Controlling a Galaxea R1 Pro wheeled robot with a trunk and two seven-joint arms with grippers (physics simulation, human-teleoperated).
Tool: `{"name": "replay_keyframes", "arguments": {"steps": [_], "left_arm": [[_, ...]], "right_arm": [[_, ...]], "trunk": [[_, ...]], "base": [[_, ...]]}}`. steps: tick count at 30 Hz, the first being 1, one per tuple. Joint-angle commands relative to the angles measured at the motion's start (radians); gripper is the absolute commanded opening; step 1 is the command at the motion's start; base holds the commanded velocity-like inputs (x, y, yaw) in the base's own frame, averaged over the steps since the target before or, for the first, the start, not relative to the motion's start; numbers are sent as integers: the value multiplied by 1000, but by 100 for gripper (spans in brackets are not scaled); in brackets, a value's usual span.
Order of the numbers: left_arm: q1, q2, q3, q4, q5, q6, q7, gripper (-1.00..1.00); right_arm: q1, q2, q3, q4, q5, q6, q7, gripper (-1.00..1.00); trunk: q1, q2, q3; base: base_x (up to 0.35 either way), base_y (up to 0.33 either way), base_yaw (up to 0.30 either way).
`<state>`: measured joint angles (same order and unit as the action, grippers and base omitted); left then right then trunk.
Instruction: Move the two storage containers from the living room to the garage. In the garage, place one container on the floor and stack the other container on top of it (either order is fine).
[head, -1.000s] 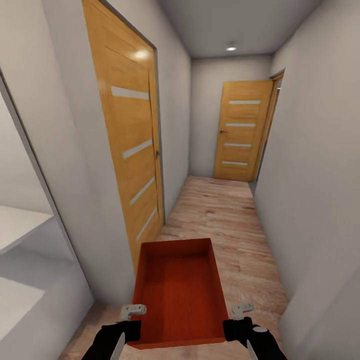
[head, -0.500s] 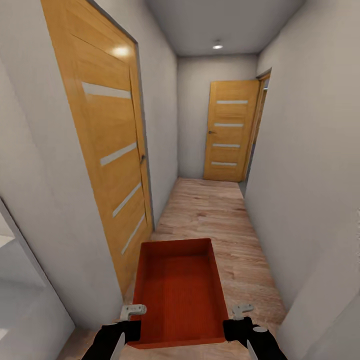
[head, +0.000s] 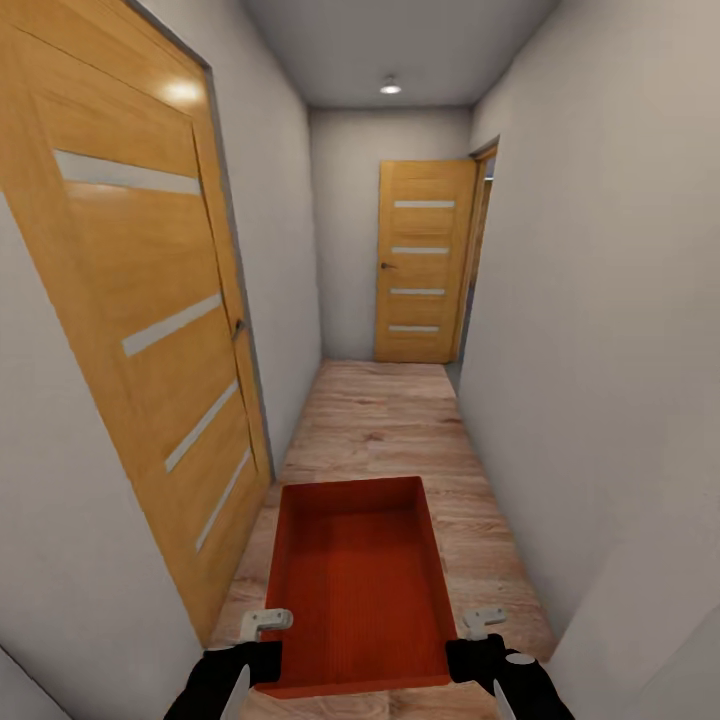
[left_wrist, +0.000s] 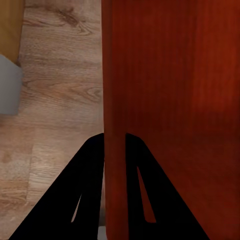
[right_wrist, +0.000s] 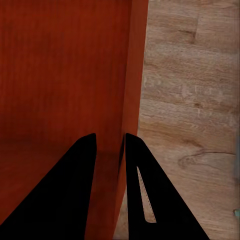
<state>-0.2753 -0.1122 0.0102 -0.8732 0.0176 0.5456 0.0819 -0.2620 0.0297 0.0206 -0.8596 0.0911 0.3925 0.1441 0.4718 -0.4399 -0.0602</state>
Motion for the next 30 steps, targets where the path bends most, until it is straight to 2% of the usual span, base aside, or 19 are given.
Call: {"name": "replay_keyframes", "arguments": {"steps": [1, 10, 17, 30], "left_arm": [[-1, -1, 8, -4, -31, 0, 6, -100], [-1, -1, 8, -3, -31, 0, 6, -100], [-1, -1, 8, -4, -31, 0, 6, -100], [-1, -1, 8, -4, -32, 0, 6, -100]], "right_arm": [[0, 30, -2, 0, -19, 8, 21, -100], [0, 31, -2, 0, -19, 8, 21, -100], [0, 30, -2, 0, -19, 8, 21, -100], [0, 30, -2, 0, -19, 8, 21, -100]], "trunk": [[1, -2, -2], [1, -2, -2], [1, -2, -2], [1, -2, -2]], "base": [[326, 0, -15], [326, 0, -9], [325, 0, -171], [325, 0, 31]]}}
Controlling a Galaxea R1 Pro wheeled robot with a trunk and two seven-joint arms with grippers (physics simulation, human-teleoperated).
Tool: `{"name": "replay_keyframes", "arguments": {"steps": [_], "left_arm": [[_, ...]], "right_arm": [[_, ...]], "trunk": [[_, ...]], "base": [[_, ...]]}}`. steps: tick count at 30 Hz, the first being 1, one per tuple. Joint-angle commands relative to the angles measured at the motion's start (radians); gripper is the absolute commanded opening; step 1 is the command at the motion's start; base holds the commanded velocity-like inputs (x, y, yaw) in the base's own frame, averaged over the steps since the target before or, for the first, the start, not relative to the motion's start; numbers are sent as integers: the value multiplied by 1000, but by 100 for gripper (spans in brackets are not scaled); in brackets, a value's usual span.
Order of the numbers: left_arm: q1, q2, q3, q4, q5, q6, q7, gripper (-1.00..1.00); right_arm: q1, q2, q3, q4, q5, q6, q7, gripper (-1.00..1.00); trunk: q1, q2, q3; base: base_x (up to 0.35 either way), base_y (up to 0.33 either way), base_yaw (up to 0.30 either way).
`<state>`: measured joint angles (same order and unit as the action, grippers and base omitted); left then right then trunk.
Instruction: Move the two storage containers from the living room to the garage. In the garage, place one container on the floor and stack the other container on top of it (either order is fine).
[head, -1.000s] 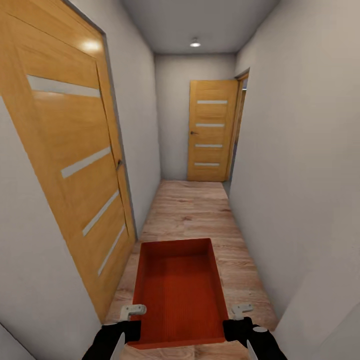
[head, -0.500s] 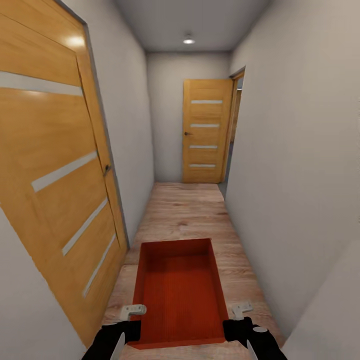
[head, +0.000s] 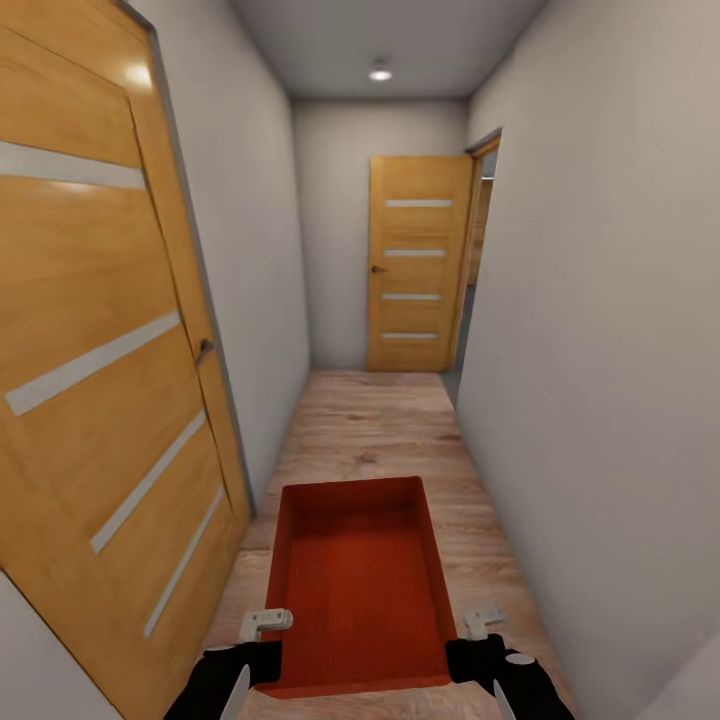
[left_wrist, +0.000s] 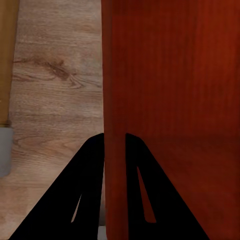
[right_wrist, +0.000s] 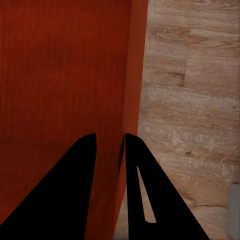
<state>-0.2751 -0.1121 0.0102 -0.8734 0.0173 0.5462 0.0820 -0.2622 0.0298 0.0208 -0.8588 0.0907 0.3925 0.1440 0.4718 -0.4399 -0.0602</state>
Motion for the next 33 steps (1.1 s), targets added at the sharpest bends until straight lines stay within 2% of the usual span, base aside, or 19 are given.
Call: {"name": "replay_keyframes", "arguments": {"steps": [1, 33], "left_arm": [[-1, -1, 8, -4, -32, 0, 5, -100], [-1, -1, 8, -3, -32, 0, 5, -100]], "right_arm": [[0, 30, -2, -1, -19, 8, 21, -100], [0, 31, -2, 1, -19, 8, 21, -100]], "trunk": [[1, -2, -2], [1, -2, -2]], "base": [[325, 0, 167], [325, 0, 6]]}}
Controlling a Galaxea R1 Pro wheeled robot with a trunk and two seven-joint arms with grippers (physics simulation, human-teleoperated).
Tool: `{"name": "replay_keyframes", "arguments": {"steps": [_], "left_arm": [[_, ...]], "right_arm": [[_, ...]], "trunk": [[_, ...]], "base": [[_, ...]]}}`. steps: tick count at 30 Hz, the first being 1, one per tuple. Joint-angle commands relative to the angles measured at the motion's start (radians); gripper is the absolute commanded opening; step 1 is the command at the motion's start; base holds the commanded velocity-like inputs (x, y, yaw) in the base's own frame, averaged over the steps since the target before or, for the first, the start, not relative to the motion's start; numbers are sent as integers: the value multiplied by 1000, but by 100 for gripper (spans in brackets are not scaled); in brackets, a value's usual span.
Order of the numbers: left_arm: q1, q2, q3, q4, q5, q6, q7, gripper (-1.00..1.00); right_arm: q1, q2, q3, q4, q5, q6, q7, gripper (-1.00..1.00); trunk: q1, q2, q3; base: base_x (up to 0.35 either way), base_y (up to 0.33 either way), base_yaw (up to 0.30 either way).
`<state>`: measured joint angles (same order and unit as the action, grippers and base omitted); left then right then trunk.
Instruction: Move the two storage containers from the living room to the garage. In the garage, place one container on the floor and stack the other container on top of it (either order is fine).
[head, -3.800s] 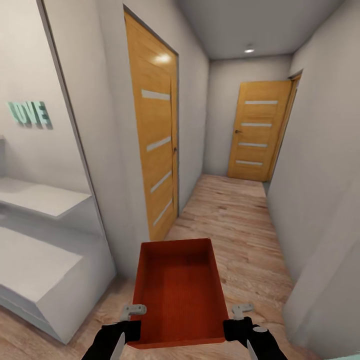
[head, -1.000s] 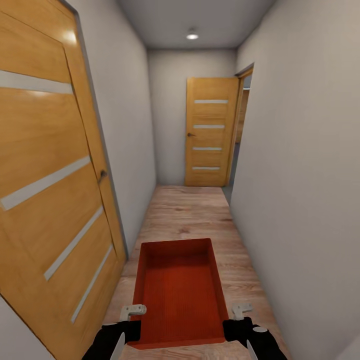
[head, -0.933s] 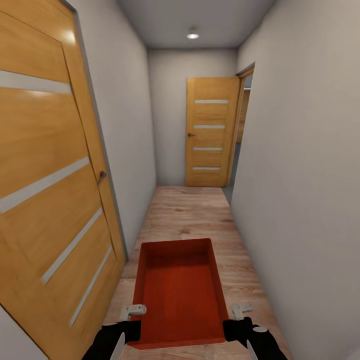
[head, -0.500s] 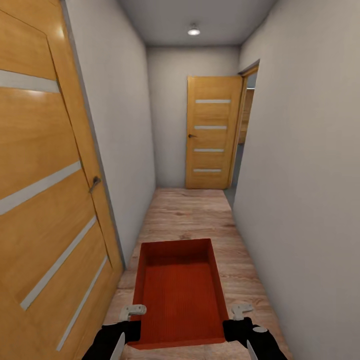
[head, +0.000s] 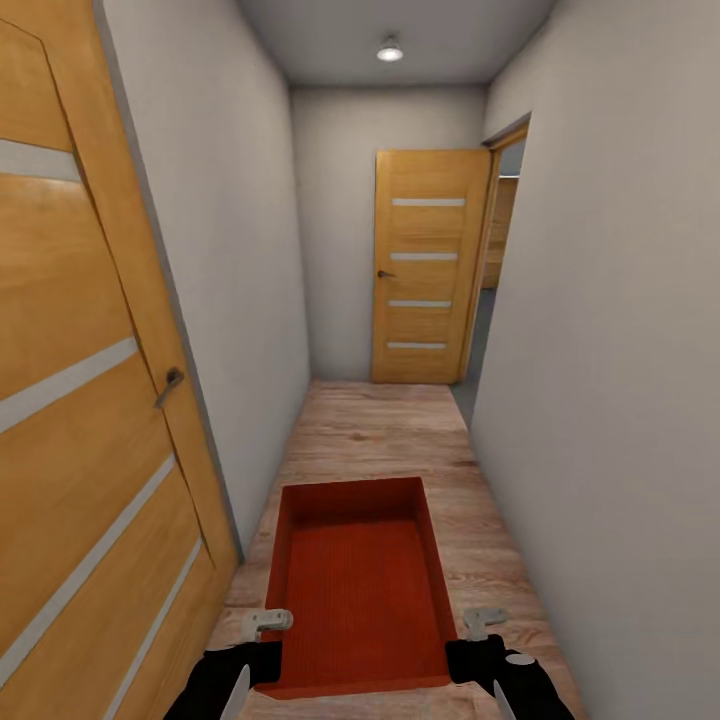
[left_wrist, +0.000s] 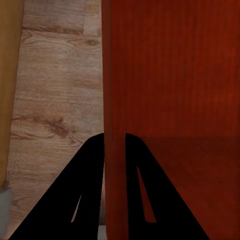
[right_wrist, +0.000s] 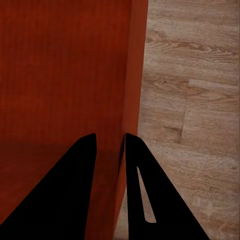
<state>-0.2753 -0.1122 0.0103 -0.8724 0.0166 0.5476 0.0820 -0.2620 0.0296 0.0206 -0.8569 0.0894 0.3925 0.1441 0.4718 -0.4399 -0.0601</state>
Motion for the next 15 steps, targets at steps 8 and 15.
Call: {"name": "replay_keyframes", "arguments": {"steps": [8, 15], "left_arm": [[-1, -1, 8, -4, -32, -1, 5, -100], [-1, -1, 8, -4, -31, -1, 5, -100]], "right_arm": [[0, 31, -2, -1, -17, 7, 21, -100], [0, 30, -2, -1, -16, 6, 22, -100]], "trunk": [[1, -2, -2], [1, -2, -2]], "base": [[325, 0, 0], [325, 0, 0]]}}
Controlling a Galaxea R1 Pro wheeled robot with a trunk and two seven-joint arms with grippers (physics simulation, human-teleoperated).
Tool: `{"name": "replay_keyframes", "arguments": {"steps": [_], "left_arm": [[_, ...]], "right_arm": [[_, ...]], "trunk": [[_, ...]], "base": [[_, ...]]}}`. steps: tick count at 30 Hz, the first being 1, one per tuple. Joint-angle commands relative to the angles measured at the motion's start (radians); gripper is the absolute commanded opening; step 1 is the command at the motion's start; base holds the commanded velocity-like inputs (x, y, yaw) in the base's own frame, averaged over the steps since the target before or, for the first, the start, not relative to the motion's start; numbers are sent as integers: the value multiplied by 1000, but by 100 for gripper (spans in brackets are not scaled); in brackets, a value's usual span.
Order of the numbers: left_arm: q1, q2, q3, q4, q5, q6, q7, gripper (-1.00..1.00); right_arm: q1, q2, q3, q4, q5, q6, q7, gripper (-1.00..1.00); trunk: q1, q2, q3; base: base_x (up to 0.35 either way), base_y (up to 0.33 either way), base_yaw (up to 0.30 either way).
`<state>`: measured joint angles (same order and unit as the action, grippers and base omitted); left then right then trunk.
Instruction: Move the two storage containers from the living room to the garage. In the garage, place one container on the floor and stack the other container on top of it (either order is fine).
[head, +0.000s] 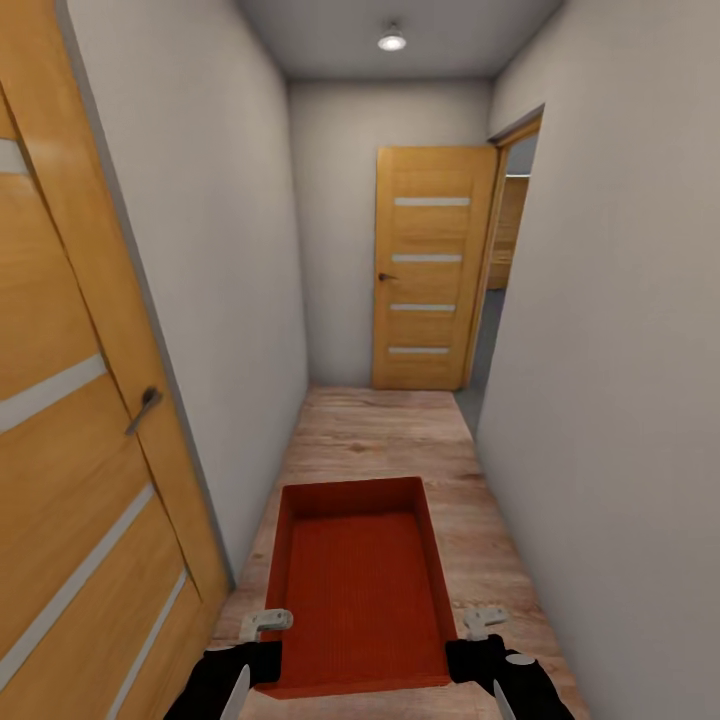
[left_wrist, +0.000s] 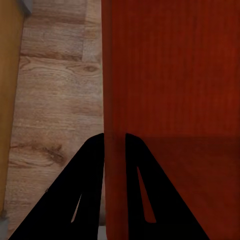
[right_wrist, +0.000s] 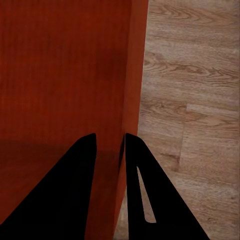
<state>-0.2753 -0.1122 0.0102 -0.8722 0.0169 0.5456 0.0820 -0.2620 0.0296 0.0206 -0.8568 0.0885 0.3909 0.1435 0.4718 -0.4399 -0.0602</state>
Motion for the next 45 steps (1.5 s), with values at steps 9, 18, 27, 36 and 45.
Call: {"name": "replay_keyframes", "arguments": {"steps": [9, 18, 27, 36, 45], "left_arm": [[-1, -1, 8, -4, -32, 0, 5, -100], [-1, -1, 8, -4, -32, 0, 5, -100], [-1, -1, 8, -4, -32, 0, 5, -100], [-1, -1, 8, -4, -32, 0, 5, -100], [-1, -1, 8, -4, -32, 0, 5, -100]], "right_arm": [[0, 31, -2, -1, -16, 8, 22, -100], [0, 30, -2, -1, -16, 8, 21, -100], [0, 30, -2, -1, -16, 8, 21, -100], [0, 31, -2, -1, -16, 8, 22, -100], [0, 30, -2, -1, -16, 8, 21, -100]], "trunk": [[1, -2, -2], [1, -2, -2], [1, -2, -2], [1, -2, -2], [1, -2, -2]], "base": [[325, 0, 0], [325, 0, 0], [325, 0, 0], [325, 0, 0], [325, 0, 0]]}}
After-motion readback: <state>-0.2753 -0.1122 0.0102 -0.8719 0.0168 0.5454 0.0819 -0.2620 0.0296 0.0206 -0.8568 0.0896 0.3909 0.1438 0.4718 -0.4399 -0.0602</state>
